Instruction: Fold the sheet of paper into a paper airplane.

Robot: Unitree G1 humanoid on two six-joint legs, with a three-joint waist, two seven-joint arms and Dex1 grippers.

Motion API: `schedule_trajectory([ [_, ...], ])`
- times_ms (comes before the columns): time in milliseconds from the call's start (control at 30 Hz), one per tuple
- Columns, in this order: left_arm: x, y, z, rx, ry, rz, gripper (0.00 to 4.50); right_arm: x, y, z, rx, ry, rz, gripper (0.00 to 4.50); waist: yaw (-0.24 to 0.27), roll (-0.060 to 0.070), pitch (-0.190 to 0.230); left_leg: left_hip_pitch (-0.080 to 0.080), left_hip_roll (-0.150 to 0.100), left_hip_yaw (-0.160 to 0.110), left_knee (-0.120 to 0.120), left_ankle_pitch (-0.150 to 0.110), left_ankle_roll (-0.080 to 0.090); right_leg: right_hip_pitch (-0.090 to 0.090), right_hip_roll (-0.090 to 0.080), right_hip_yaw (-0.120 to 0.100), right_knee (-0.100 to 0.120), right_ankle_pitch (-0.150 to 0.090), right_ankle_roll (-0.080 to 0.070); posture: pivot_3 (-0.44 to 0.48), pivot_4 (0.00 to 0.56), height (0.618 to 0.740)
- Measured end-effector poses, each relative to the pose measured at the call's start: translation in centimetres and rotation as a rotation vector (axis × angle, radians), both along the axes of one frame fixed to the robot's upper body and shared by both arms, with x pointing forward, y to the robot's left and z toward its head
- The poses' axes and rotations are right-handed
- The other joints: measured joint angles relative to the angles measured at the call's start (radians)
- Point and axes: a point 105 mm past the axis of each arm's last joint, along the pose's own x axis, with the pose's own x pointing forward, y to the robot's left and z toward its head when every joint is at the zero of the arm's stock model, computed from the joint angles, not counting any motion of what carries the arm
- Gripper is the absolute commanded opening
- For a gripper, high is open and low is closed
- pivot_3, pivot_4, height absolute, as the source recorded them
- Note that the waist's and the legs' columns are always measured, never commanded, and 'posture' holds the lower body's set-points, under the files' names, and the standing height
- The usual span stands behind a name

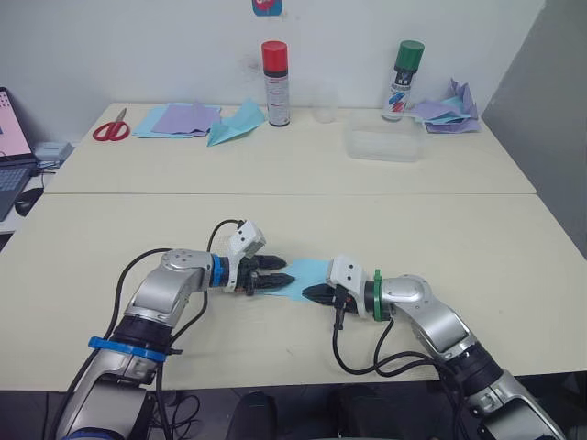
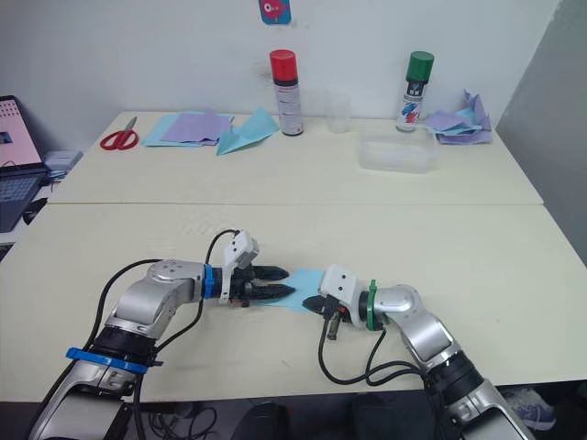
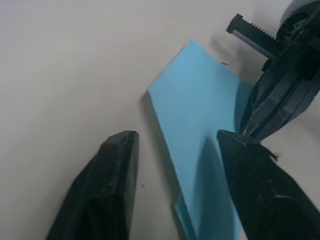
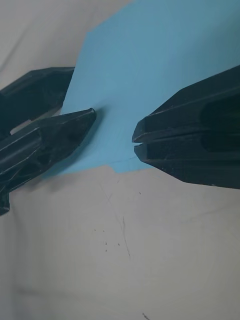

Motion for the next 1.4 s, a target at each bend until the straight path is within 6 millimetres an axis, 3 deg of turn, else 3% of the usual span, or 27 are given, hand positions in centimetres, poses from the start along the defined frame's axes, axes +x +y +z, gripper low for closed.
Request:
schedule_trajectory([
  [167, 0.0, 0.2, -0.2, 0.009, 0.003, -0.002, 0.07, -0.1, 0.0, 0.1, -0.008, 0.013, -0.008, 0.00, 0.000, 0.000, 0.000, 0.000, 0.000, 0.000, 0.000, 0.000, 0.000, 0.000, 0.000, 0.000, 0.000, 0.000, 0.000, 0.000, 0.150, 0.740],
  [200, 0.0, 0.2, -0.2, 0.011, -0.005, -0.006, 0.03, -0.1, 0.0, 0.1, -0.009, 0.015, -0.011, 0.00, 0.000, 0.000, 0.000, 0.000, 0.000, 0.000, 0.000, 0.000, 0.000, 0.000, 0.000, 0.000, 0.000, 0.000, 0.000, 0.000, 0.150, 0.740],
  [433, -0.7, 0.2, 0.3, 0.017, -0.127, -0.034, 0.03, -0.1, 0.0, 0.1, -0.011, 0.018, -0.014, 0.00, 0.000, 0.000, 0.000, 0.000, 0.000, 0.000, 0.000, 0.000, 0.000, 0.000, -0.001, 0.000, 0.000, 0.000, 0.000, 0.000, 0.150, 0.740],
  [867, -2.5, -0.5, 1.2, 0.165, -0.564, -0.228, 0.03, 0.1, -0.1, -0.1, -0.009, 0.019, -0.005, 0.00, 0.001, 0.000, -0.001, 0.000, 0.000, 0.001, 0.000, 0.000, 0.000, 0.001, -0.001, 0.001, 0.000, 0.000, 0.000, 0.000, 0.150, 0.740],
  [1400, -3.4, 0.1, 0.2, 0.265, -0.677, -0.428, 0.03, 0.0, 0.1, -0.2, -0.008, 0.016, 0.008, 0.00, 0.000, 0.001, -0.003, 0.001, 0.001, 0.001, 0.000, 0.000, 0.000, 0.001, -0.001, 0.001, 0.000, 0.000, 0.000, 0.000, 0.150, 0.740],
])
